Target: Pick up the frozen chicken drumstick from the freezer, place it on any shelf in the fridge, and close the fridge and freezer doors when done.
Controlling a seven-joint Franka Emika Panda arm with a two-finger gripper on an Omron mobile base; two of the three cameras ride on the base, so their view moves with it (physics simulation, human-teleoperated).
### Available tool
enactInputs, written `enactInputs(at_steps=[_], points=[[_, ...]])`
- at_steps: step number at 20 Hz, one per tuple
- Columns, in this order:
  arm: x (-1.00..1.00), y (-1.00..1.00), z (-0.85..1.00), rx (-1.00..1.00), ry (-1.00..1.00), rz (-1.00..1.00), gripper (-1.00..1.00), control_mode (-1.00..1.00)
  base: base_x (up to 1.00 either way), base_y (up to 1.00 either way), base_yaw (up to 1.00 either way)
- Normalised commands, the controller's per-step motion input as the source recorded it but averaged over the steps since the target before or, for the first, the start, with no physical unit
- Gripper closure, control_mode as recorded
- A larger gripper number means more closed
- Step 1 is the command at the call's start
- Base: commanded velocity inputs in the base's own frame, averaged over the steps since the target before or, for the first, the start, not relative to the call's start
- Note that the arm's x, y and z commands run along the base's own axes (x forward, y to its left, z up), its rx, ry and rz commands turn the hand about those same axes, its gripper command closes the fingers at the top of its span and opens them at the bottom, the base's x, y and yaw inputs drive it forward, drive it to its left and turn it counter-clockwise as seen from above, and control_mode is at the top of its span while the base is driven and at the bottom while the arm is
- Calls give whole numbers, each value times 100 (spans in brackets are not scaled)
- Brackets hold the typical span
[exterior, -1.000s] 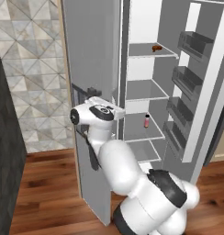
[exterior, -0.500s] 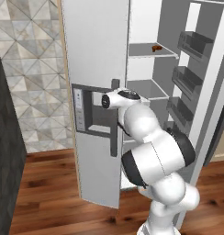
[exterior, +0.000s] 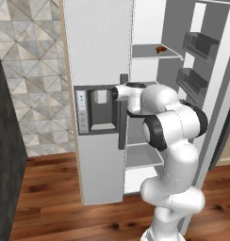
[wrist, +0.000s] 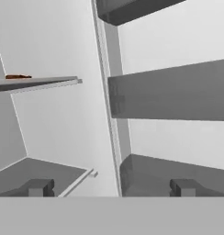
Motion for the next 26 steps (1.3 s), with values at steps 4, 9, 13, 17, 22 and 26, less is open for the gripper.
enactInputs(at_steps=[4,9,13,17,22,26], points=[[81,0,0,0,0,-8,-100,-100,0,0,0],[12,0,28,5,6,-5,-100,-100,0,0,0],[-75,0,100,4,-1,-1,-100,-100,0,0,0],[-99,8,100,1,0,0,-100,-100,0,0,0],[-100,24,79,7,1,2,-100,-100,0,0,0],[-100,35,41,5,4,10,-100,-100,0,0,0]])
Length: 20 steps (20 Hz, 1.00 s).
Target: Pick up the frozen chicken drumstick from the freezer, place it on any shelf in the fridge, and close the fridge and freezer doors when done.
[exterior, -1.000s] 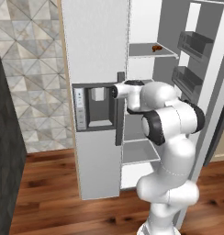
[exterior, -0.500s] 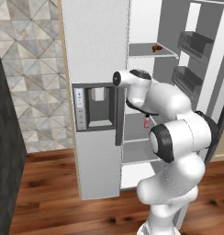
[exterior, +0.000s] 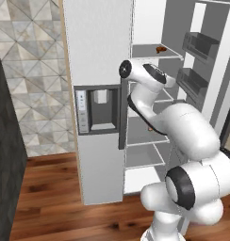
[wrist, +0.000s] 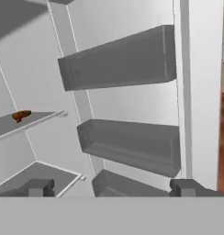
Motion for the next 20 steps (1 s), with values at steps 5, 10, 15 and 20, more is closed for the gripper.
enactInputs(at_steps=[5,10,15,20], points=[[-100,15,31,8,2,14,-100,-100,0,0,0],[-100,-5,6,12,3,22,-100,-100,0,0,0],[-100,-24,0,18,6,24,-100,-100,0,0,0],[-100,-23,0,19,4,23,-100,-100,0,0,0]])
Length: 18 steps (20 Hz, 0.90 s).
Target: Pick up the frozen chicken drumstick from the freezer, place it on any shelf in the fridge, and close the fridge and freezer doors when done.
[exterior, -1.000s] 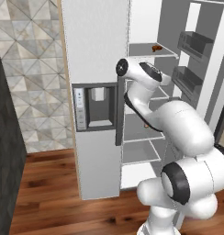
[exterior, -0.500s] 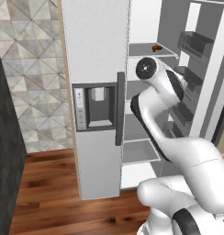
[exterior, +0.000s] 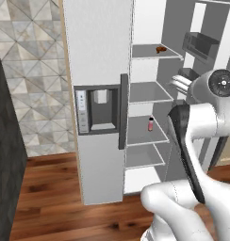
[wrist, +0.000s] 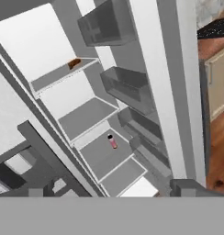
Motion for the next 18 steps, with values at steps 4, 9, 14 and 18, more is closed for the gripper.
enactInputs(at_steps=[4,9,14,18], points=[[-100,-44,0,22,0,23,-100,-100,0,0,0],[-100,-84,6,26,0,18,-100,-100,0,0,0],[-95,-100,9,22,-4,15,-100,-100,0,0,0],[-33,-100,4,19,-9,12,-100,-100,0,0,0]])
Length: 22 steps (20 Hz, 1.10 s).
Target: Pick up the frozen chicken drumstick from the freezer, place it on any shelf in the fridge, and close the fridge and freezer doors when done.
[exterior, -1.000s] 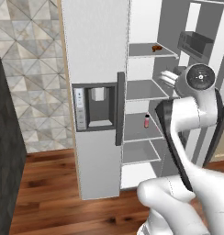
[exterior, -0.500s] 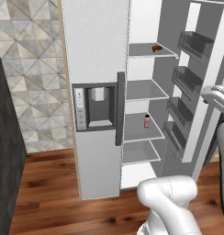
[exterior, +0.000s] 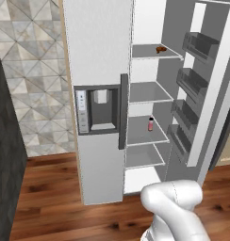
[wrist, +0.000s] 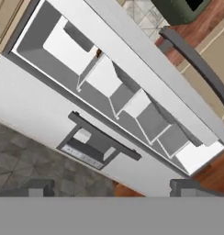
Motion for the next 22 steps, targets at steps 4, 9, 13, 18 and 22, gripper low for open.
enactInputs(at_steps=[4,9,13,18,22], points=[[8,-96,0,9,-10,10,-100,-100,0,0,0],[52,-59,0,0,-6,12,-100,-100,0,0,0],[77,-36,-4,0,0,8,-100,-100,0,0,0],[97,-27,-3,0,0,2,-100,-100,0,0,0],[100,-37,-3,0,0,2,-100,-100,0,0,0]])
